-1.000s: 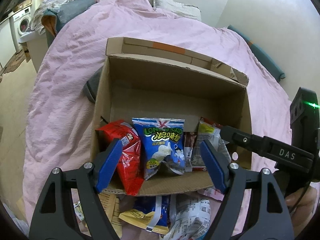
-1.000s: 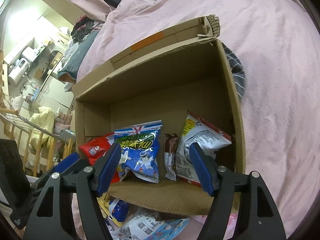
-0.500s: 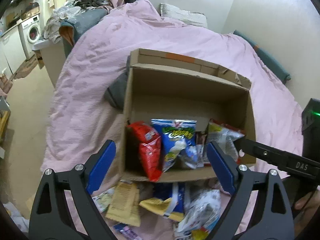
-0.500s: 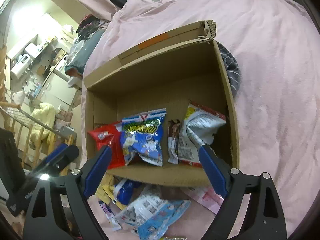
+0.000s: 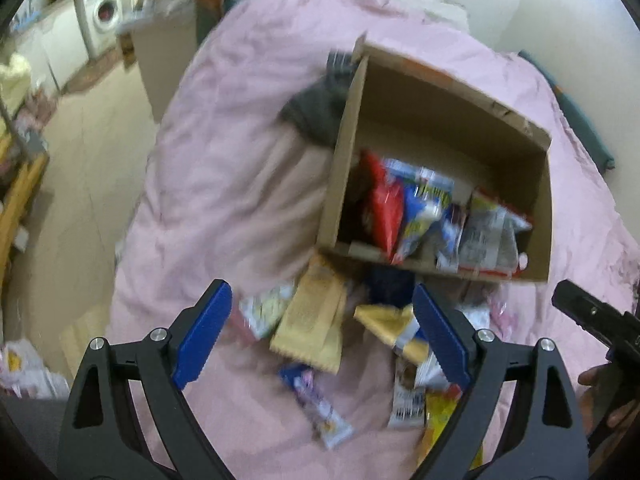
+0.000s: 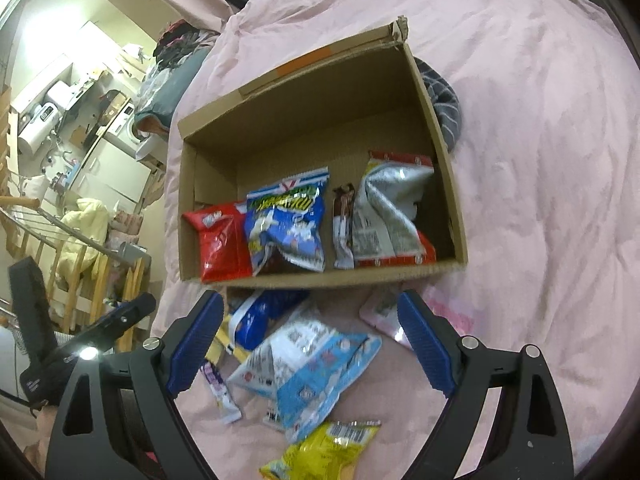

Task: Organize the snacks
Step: 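Grasp a blue snack bar with the left tool while the right tool grasps the yellow bag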

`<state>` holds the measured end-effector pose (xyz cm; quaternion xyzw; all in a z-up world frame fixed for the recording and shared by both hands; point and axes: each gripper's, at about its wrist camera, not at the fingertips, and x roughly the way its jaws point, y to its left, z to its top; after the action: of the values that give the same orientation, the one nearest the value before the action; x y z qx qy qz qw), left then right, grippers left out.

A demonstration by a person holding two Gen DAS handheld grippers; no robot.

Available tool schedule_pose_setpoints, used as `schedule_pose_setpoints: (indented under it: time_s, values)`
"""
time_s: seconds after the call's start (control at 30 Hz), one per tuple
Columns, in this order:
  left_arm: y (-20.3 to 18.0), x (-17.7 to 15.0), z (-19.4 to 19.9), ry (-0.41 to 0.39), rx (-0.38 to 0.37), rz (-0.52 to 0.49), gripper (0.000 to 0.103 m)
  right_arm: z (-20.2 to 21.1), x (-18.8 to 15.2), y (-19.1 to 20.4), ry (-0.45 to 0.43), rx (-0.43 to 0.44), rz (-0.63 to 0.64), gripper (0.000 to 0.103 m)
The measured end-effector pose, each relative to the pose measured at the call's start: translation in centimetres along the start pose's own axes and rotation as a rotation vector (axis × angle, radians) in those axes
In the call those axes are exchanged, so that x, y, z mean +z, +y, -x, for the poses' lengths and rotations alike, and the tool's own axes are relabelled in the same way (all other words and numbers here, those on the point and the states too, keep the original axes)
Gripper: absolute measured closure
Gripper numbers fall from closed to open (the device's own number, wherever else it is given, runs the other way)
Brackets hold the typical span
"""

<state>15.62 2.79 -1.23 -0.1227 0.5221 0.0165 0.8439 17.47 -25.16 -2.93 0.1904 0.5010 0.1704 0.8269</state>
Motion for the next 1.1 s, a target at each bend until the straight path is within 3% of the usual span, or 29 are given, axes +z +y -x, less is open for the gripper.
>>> schedule_pose_setpoints:
  time_s: [0.13, 0.33, 0.4, 0.6, 0.73, 0.87, 0.93, 1.1]
  values:
    - [1.0, -2.7, -1.6, 0.101, 0.012, 0.051, 0.014, 0.0, -1.6, -0.1, 0.036, -0.026, 0.0, 0.012]
    - [1.5, -6.2, -4.9, 0.258, 0.027, 0.11, 0.037, -1.0, -4.7, -1.2, 0.145, -0.076, -0.016, 0.012]
    - [1.1, -6.6, -5.5, 0.276, 0.036, 0.096, 0.045, -1.5, -5.8, -1.7, 0.197, -0.052, -0.046, 0.012]
    - [-0.3, -7.6, -6.5, 0.303, 0.069, 0.035, 0.056, -3.6, -9.0, -2.2, 0.356, 0.026, -0.111, 0.012]
    - [-0.7, -8.1, -7.3, 0.333, 0.073, 0.034, 0.065, -4.9, -9.9, -1.8, 0.409, 0.005, -0.084, 0.012]
    - [-0.7, -8.3, -7.5, 0.348, 0.081, 0.028, 0.087, -6.4, -10.5, -1.3, 0.456, -0.026, -0.053, 0.012]
    - [-0.6, -8.4, -7.3, 0.348, 0.078, 0.032, 0.089, -6.9, -10.5, -0.9, 0.465, -0.066, -0.011, 0.013]
    - [0.3, -8.7, -6.7, 0.346, 0.07, 0.017, 0.09, -6.6, -10.4, -0.7, 0.462, -0.105, 0.052, 0.045]
